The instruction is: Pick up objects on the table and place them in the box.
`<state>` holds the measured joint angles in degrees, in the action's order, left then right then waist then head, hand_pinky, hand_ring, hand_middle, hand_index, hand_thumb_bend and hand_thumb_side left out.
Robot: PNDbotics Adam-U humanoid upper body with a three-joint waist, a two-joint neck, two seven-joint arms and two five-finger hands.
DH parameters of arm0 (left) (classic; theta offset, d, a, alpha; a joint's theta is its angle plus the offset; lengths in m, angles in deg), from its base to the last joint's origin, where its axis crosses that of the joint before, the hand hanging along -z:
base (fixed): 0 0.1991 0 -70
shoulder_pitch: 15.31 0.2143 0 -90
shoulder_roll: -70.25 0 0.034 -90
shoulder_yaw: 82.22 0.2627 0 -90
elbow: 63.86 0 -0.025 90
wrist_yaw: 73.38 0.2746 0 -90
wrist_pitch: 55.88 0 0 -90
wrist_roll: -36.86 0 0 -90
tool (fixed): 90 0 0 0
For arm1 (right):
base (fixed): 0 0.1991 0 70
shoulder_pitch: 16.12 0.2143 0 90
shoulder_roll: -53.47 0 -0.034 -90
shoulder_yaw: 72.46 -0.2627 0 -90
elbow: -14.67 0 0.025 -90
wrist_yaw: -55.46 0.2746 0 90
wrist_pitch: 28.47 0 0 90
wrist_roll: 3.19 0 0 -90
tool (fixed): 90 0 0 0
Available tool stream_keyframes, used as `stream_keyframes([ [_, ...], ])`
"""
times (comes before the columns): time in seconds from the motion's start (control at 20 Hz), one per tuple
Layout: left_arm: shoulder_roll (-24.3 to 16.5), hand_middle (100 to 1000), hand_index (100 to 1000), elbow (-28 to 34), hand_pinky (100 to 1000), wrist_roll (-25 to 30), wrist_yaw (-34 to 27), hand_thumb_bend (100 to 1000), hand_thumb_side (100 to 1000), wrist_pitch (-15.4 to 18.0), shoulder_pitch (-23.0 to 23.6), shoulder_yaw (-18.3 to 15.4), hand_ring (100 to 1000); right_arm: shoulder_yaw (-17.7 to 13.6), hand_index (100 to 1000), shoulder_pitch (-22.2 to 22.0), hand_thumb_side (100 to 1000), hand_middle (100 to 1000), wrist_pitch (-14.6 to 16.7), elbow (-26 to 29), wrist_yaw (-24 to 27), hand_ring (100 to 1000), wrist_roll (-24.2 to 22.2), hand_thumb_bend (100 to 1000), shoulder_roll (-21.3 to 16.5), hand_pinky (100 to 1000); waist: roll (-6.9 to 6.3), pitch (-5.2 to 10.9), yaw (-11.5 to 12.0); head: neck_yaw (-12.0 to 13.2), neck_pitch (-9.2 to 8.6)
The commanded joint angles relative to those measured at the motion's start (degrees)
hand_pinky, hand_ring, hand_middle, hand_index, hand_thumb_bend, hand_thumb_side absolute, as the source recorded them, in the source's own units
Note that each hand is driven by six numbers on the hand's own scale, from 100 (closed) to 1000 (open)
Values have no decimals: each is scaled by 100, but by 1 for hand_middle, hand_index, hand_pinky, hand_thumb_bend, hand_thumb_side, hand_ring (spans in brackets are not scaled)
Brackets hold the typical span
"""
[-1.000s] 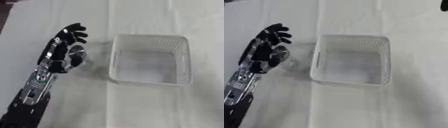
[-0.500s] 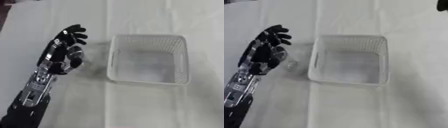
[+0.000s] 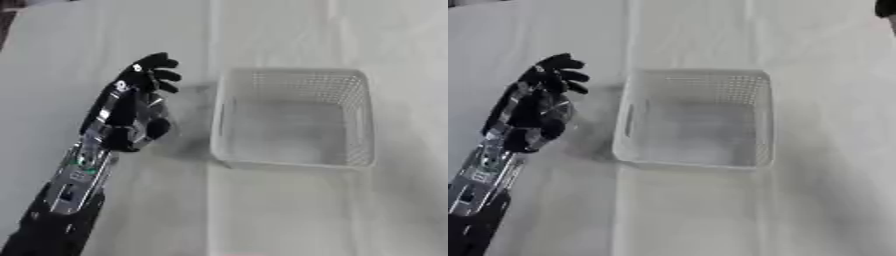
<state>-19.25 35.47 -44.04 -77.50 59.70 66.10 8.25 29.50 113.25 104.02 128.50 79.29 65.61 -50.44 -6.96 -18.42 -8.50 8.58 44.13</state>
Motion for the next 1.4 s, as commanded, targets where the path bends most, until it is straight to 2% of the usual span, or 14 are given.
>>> stream_keyframes([
  [0.05,-67,761,902,58,632,29,59,577,573,-1,-23,26,738,-45,505,101,957,717,580,76,43,433,-581,100,-121,290,19,76,-24,-18,-1],
  [0.3,-93,747,889,58,614,3,88,572,571,2,-30,34,701,-46,502,122,957,716,599,76,48,433,-582,100,-125,290,13,65,-70,-13,-1],
  [0.35,-94,620,804,55,493,-38,82,512,547,-4,-32,23,580,-46,502,123,957,715,599,76,48,433,-583,100,-127,290,10,63,-75,-14,-1],
  [0.4,-97,510,718,40,365,-129,80,316,489,-36,-32,-9,482,-46,501,123,957,715,598,76,49,433,-584,100,-129,290,7,62,-77,-17,-1],
  [0.45,-104,448,665,29,272,-223,97,136,402,-77,-34,-32,417,-46,500,122,957,713,597,76,49,432,-585,100,-130,290,4,62,-78,-18,-1],
  [0.5,-115,366,566,-2,160,-396,155,100,313,-178,-34,-90,342,-46,499,120,957,712,595,76,49,432,-587,100,-133,290,1,62,-77,-21,-1],
  [0.55,-118,190,357,-24,100,-626,234,100,512,-307,-38,-148,182,-46,497,119,957,710,594,76,50,432,-589,100,-135,289,-2,63,-75,-25,-1],
  [0.6,-117,222,391,-33,100,-929,309,100,479,-449,-46,-205,217,-45,498,117,957,711,593,76,50,432,-591,100,-137,289,-5,63,-74,-28,-1],
  [0.65,-122,100,188,-15,100,-1203,400,100,590,-566,-53,-224,100,-44,497,117,956,709,592,76,51,431,-593,100,-137,289,-8,62,-76,-28,-1],
  [0.7,-126,100,181,20,100,-1463,518,100,599,-672,-56,-232,100,-44,496,117,956,709,591,76,52,431,-595,100,-138,289,-10,61,-79,-28,-1],
  [0.75,-126,100,176,61,100,-1646,631,100,508,-753,-58,-210,100,-43,494,118,955,708,589,76,53,431,-597,100,-137,288,-12,60,-83,-25,-1],
  [0.8,-123,100,175,112,100,-1753,732,100,467,-810,-59,-166,100,-42,493,119,955,708,588,76,55,430,-600,100,-136,288,-14,59,-86,-20,-1],
  [0.95,-113,100,174,240,100,-1801,888,100,395,-852,-59,-75,100,-38,489,120,955,705,581,76,59,426,-610,100,-132,286,-17,61,-84,-13,-1],
  [1.4,-142,100,172,364,100,-1600,969,100,333,-805,-54,-118,100,-38,479,87,954,700,549,76,69,419,-650,100,-111,283,-26,104,-26,-11,-1],
])
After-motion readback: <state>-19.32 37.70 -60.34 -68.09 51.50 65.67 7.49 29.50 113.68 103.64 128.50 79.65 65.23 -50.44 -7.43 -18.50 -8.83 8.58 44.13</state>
